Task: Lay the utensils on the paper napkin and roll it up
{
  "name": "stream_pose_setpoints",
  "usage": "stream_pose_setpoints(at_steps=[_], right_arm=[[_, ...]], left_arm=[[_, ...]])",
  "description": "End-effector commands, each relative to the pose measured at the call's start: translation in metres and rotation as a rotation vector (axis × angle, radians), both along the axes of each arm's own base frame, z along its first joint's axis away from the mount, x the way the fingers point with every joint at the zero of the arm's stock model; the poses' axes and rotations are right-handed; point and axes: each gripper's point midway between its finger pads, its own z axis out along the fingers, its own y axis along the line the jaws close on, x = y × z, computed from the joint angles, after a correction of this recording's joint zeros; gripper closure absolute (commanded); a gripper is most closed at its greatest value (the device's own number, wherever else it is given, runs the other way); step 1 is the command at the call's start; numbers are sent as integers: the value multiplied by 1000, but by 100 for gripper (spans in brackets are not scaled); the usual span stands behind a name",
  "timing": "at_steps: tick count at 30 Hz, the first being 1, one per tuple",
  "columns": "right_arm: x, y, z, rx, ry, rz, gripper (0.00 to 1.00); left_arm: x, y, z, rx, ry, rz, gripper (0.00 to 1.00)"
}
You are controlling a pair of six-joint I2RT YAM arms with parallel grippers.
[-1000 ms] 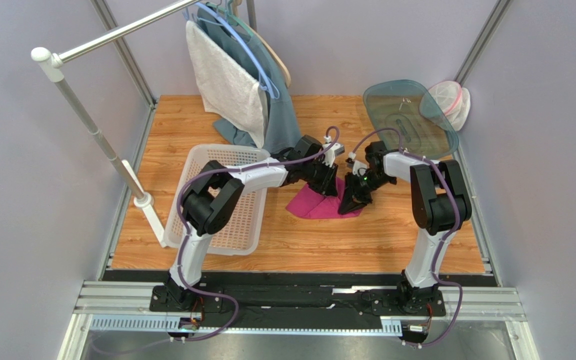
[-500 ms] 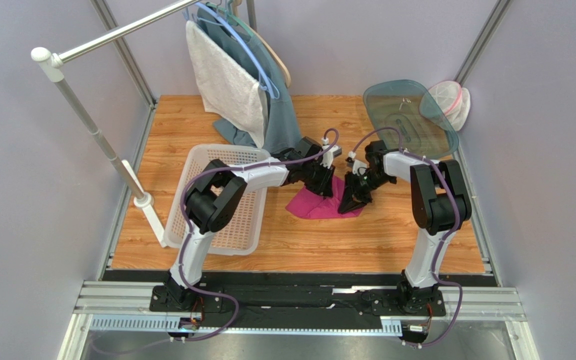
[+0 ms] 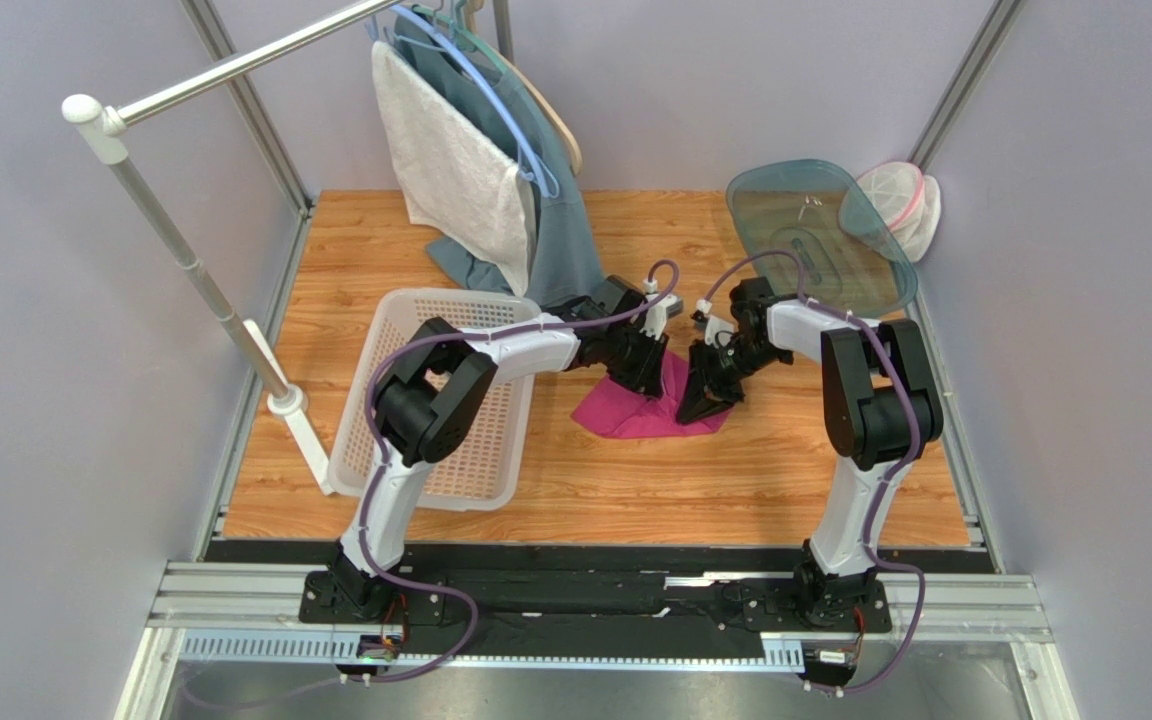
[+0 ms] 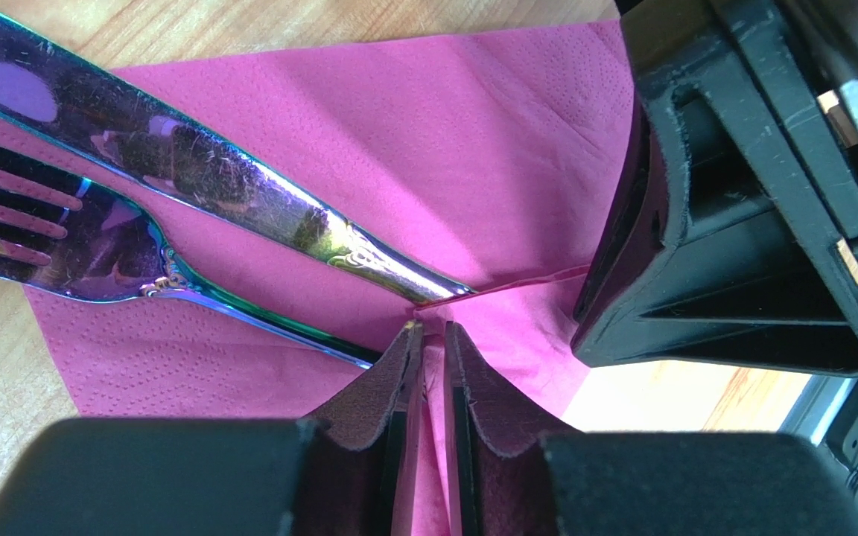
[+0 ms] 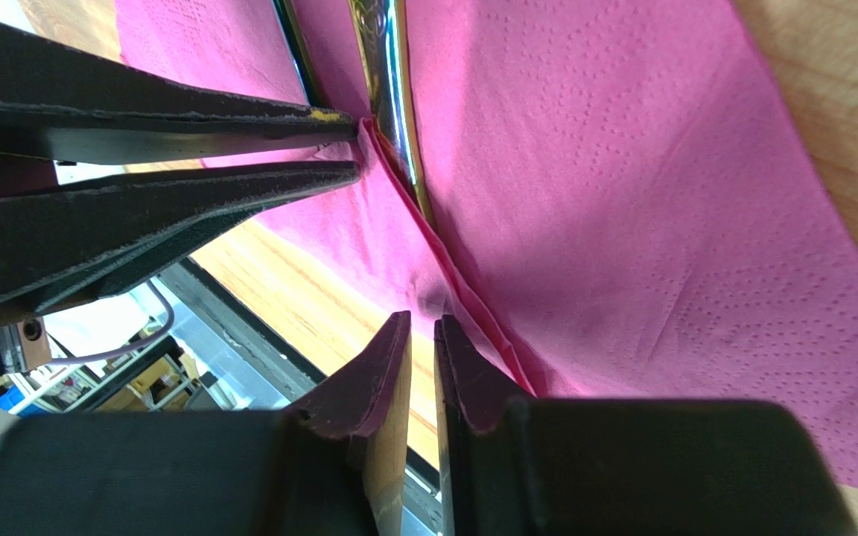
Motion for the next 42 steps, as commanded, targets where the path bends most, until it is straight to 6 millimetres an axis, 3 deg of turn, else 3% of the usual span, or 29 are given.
stream_pose_setpoints(at_steps=[1, 12, 16, 20, 25, 27, 37, 39, 40, 42], right_arm=[[2, -3, 5, -14, -27, 13, 83], [-6, -19, -6, -71, -17, 23, 83], [-7, -16, 0, -51, -17, 25, 82], [3, -18, 18, -29, -72, -2, 71], [9, -29, 39, -35, -120, -35, 65], [11, -36, 41, -62, -134, -59, 55], [19, -86, 24, -236, -124, -188, 25], [23, -89, 20, -254, -138, -198, 22], [25, -91, 17, -265, -145, -200, 16], [31, -91, 8, -265, -147, -204, 14]], left_arm=[[10, -3, 7, 2, -33, -10, 80], [12, -3, 6, 6, -33, -7, 80], [11, -4, 7, 2, -31, -9, 81], [12, -5, 8, -1, -31, -9, 80], [11, -6, 7, 0, -30, -8, 81], [11, -6, 8, -3, -30, -11, 81], [11, -7, 8, -5, -28, -10, 81], [11, -7, 8, -7, -22, -8, 81], [10, -7, 7, -8, -20, -8, 81], [10, -8, 7, -11, -16, -9, 80]])
